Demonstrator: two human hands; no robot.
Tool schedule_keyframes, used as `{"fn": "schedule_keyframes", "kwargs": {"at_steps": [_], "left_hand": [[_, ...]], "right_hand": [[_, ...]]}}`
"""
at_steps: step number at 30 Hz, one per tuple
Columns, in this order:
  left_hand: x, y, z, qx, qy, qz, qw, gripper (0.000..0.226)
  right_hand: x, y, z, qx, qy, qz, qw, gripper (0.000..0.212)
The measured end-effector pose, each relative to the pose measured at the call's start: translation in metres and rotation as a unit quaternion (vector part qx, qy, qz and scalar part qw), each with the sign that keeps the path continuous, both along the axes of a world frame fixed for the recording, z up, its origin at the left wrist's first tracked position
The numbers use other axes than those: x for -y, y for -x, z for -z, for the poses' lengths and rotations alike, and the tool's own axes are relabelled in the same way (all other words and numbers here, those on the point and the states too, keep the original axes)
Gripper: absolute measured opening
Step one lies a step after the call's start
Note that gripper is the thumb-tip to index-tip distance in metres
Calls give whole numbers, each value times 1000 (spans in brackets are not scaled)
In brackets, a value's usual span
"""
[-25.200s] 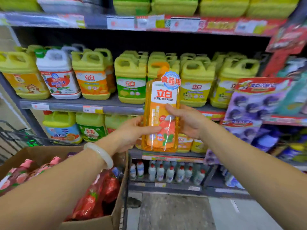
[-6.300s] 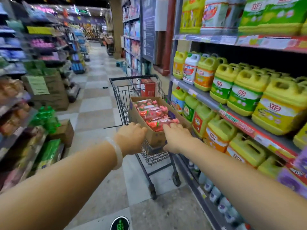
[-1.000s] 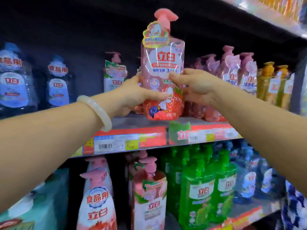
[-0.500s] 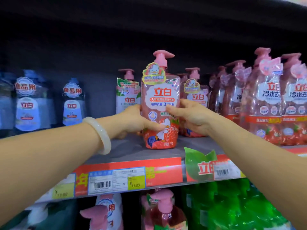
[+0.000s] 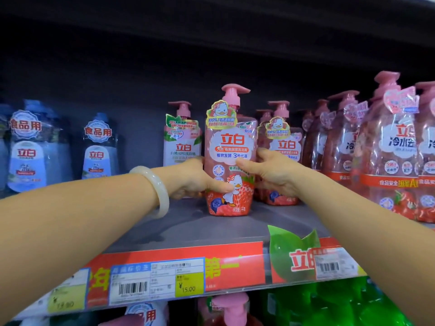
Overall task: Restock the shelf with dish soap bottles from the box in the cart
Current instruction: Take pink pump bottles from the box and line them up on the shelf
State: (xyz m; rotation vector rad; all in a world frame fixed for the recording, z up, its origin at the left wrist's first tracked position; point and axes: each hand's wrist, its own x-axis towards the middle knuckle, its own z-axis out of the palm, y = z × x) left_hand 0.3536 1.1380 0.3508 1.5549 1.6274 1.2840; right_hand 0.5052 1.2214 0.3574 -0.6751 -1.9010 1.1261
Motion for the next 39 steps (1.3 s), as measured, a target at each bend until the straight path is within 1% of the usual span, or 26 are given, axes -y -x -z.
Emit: {"fn": "schedule_keyframes", "kwargs": {"at_steps": [2,4,5,6,8,10,12,13,14,15,16,18,21,24,27,29,34,36,39], "left_hand": [[-6,1,0,8,1,3,1000,53],[-11,2,-1,8,3,12,1000,41],[-13,2,-1,6,5,17,1000,35],[-16,2,-1,4,5,21,1000,31],[-21,4,-1,-1,-1,24,1000,32],[-26,5,-1,-9,-7,16,1000,33],[-34,7,0,-23,-15,-2,1000,33],[-38,8,1,-35,-20,-18,999,37],[-41,8,2,-48,-24,-31,998,48],[-44,7,3,-59,-30,-43,997,59],[-48,8,4,-69,-36,-53,996,65],[-53,7,4,-83,-38,-64,994,65],[-56,8,2,-79,-30,-58,995,56],[-57,10,3,-67,-29,-44,996,55],[-56,10,6,-48,-37,-36,997,51],[-55,8,5,-45,-40,-37,997,48],[-52,6,7,-69,-14,-65,995,54],[-51,4,6,-79,-7,-90,993,58],[-51,1,6,-75,-9,-100,992,56]], "right_hand": [[2,3,-3,51,-51,59,996,36],[2,5,-4,106,-102,113,983,45],[1,6,-4,131,-112,123,977,49],[0,7,-3,155,-112,124,974,54],[-3,8,-2,186,-91,120,971,58],[-6,9,-4,188,-71,120,972,54],[-9,10,-5,202,-72,132,968,51],[-11,11,-6,220,-84,143,961,50],[-13,13,-6,236,-96,154,955,49],[-15,15,-5,246,-98,164,950,51],[-17,17,-5,256,-96,171,947,53],[-22,19,-6,271,-88,178,942,57],[-28,20,-9,270,-80,172,944,60],[-30,18,-6,242,-75,167,953,63],[-31,17,-1,205,-73,155,964,59],[-30,15,2,196,-69,146,967,56],[-26,15,2,189,-73,140,969,48],[-25,14,2,200,-80,151,965,53],[-21,14,3,211,-82,163,960,56]]}}
